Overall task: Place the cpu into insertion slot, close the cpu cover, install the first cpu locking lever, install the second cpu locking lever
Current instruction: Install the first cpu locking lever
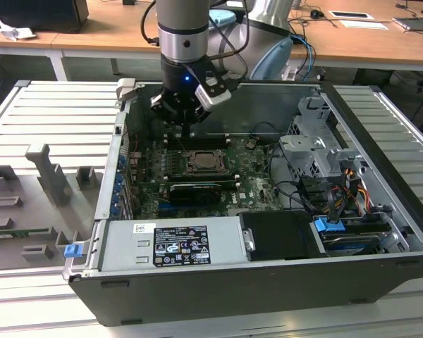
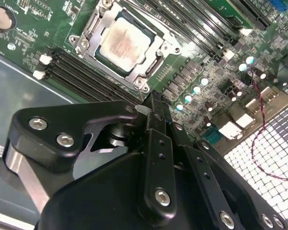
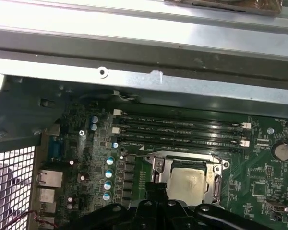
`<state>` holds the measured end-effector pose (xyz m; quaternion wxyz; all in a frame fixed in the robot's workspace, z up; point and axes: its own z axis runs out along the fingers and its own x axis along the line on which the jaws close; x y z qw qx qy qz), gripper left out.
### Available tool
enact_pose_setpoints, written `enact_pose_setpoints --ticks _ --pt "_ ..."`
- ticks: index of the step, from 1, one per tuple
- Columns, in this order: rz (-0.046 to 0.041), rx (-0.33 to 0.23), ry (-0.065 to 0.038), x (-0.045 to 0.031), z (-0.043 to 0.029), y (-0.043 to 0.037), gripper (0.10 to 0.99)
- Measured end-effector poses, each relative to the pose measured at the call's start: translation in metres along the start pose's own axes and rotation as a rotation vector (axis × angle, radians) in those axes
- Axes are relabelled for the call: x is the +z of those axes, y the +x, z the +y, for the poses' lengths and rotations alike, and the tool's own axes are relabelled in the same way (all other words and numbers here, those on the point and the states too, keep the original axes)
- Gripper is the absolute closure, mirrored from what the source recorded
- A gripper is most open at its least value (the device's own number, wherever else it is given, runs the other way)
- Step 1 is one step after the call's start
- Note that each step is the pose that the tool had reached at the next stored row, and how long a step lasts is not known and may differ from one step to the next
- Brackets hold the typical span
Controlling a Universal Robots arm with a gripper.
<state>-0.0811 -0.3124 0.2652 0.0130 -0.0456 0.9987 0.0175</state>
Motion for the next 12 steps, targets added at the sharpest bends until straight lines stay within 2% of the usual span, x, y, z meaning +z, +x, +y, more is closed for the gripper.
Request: enact_pose_setpoints --ticks 3,5,8,12 --pt "-0.0003 0.001 -0.001 0.0016 -0.0008 0.0043 0.98" --pt "-0.0019 0.001 -0.002 0.0026 0.0 0.0164 0.98" --pt "-0.0018 0.001 -0.002 0.0044 0.0006 0.0243 0.98" --pt "-0.0022 0.001 -0.002 0.0064 0.0016 0.0311 0.98"
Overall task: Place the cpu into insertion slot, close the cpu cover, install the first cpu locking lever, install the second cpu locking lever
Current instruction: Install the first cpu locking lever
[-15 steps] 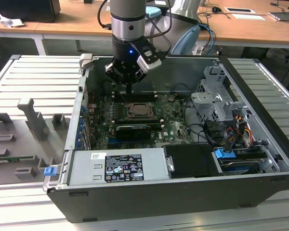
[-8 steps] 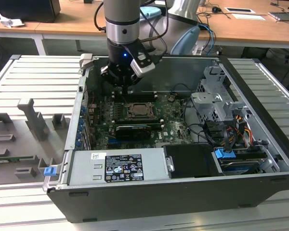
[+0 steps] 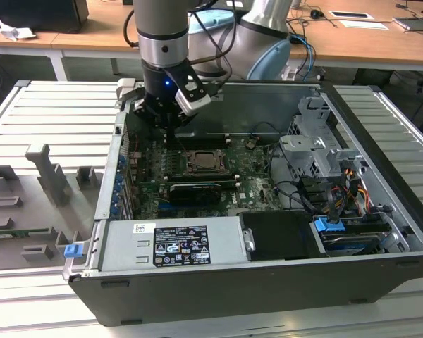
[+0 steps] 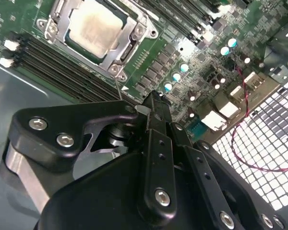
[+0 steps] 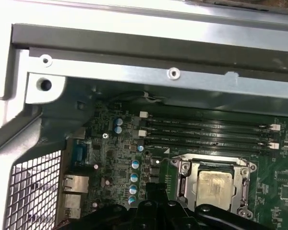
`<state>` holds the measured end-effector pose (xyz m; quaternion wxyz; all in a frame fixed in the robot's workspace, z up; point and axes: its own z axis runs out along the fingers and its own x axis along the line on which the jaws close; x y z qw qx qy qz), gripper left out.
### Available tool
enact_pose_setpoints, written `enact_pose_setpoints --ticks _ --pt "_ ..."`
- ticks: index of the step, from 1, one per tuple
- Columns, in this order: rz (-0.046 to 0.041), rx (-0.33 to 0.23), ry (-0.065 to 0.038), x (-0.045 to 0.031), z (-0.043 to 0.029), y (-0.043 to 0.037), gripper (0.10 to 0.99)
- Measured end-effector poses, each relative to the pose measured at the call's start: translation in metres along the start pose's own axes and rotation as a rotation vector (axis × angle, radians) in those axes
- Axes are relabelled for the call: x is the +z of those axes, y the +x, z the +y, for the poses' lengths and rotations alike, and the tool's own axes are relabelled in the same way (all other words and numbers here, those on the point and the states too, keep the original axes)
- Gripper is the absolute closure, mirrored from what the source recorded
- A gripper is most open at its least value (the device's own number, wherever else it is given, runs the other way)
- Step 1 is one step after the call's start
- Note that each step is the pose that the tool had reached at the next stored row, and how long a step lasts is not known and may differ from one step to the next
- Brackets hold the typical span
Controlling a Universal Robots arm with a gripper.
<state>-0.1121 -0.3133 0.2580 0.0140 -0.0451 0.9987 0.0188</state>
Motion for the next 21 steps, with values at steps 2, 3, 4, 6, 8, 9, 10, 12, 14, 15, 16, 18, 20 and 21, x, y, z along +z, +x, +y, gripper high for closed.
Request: enact_pose_setpoints --ticks 2,3,4,6,8,9,10,12,14,15,16,18,20,21 --pt "0.0002 0.0 0.0 0.002 0.0024 0.0023 0.98" --pt "0.0003 0.0 0.0 0.0024 0.0034 0.0026 0.98" --pt "0.0003 0.0 0.0 0.0029 0.0049 0.0028 0.98" --pt "0.0002 0.0 0.0 0.0037 0.0084 0.0037 0.98" --pt "0.0 0.0 0.0 0.0041 0.01 0.005 0.98" --pt "0.0002 0.0 0.0 0.0044 0.0113 0.0058 0.98" --pt "0.0003 0.0 0.0 0.0046 0.0125 0.0062 0.98" --pt "0.0002 0.0 0.0 0.0052 0.0155 0.0061 0.98" --pt "0.0002 0.0 0.0 0.0059 0.0193 0.0058 0.98" --pt "0.0002 0.0 0.0 0.0061 0.0201 0.0057 0.98" --pt "0.0002 0.0 0.0 0.0063 0.0206 0.0055 0.98" --pt "0.0002 0.0 0.0 0.0065 0.0208 0.0047 0.98" --pt "0.0003 0.0 0.001 0.0065 0.0207 0.0041 0.98" --pt "0.0003 0.0 0.001 0.0065 0.0207 0.0037 0.98"
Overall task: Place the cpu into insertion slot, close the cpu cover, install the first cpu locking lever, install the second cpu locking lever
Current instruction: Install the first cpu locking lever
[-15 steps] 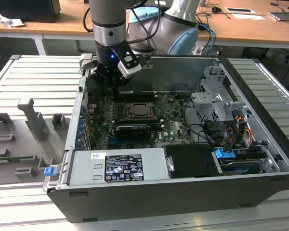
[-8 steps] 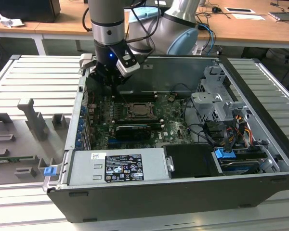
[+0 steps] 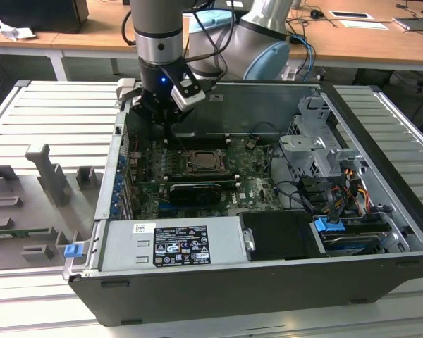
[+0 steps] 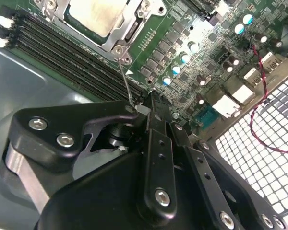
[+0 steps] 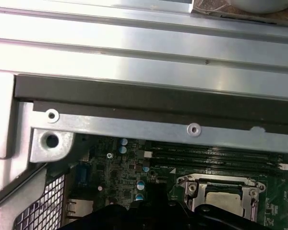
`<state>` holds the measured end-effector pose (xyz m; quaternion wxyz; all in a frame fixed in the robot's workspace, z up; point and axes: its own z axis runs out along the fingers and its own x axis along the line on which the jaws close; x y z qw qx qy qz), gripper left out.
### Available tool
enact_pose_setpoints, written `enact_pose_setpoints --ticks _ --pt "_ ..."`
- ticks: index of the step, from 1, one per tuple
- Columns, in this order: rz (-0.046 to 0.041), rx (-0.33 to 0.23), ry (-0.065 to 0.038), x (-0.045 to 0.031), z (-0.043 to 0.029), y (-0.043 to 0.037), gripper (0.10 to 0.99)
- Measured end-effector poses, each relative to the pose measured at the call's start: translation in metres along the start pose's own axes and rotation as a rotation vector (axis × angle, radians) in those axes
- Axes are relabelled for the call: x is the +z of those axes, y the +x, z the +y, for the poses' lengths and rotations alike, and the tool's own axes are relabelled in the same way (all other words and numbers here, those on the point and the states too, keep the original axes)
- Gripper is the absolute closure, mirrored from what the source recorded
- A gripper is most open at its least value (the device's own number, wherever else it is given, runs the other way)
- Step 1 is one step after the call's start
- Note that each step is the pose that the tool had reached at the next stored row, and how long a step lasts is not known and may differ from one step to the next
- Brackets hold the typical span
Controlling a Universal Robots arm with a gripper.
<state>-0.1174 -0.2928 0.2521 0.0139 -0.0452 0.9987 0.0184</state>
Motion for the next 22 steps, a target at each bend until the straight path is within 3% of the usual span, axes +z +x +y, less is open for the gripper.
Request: enact_pose_setpoints --ticks 7,22 --pt "0.0004 0.0 0.004 0.0003 -0.001 -0.0103 0.98" --pt "0.0004 0.0 0.004 0.0008 -0.0021 -0.0223 0.98"
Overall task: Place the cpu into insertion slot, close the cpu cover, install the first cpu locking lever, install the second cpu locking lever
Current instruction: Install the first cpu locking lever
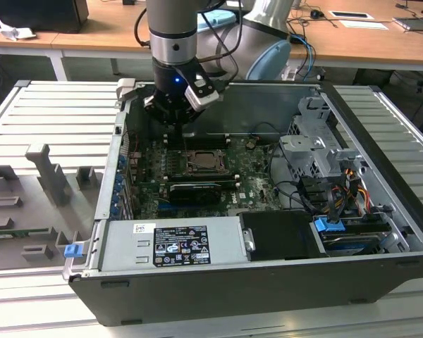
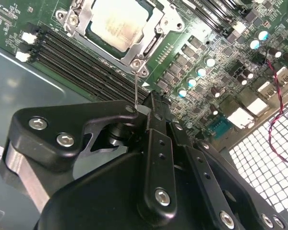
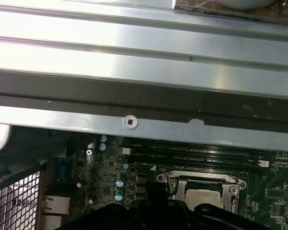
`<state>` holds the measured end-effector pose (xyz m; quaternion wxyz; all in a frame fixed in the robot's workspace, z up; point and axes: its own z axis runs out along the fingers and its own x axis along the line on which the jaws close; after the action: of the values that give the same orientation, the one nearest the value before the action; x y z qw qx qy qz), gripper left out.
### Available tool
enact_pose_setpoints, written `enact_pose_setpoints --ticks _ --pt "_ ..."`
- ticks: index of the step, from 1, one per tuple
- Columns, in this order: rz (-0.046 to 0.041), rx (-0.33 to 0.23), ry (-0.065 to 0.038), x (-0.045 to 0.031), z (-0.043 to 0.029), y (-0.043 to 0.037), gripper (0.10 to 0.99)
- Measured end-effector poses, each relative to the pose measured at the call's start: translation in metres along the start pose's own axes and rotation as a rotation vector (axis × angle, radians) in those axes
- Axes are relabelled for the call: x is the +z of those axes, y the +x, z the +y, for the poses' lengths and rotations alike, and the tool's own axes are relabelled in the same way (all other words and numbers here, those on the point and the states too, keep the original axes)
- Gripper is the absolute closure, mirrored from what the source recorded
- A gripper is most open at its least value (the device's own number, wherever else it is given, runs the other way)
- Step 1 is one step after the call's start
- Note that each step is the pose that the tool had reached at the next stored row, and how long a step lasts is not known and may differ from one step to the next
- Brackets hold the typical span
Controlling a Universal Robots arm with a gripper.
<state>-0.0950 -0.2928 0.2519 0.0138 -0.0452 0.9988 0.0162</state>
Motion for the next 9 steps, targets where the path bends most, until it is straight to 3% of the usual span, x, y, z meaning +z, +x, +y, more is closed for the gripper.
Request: enact_pose_setpoints --ticks 9 --pt "-0.0001 0.0 0.0 0.0006 -0.0012 -0.0136 0.98"
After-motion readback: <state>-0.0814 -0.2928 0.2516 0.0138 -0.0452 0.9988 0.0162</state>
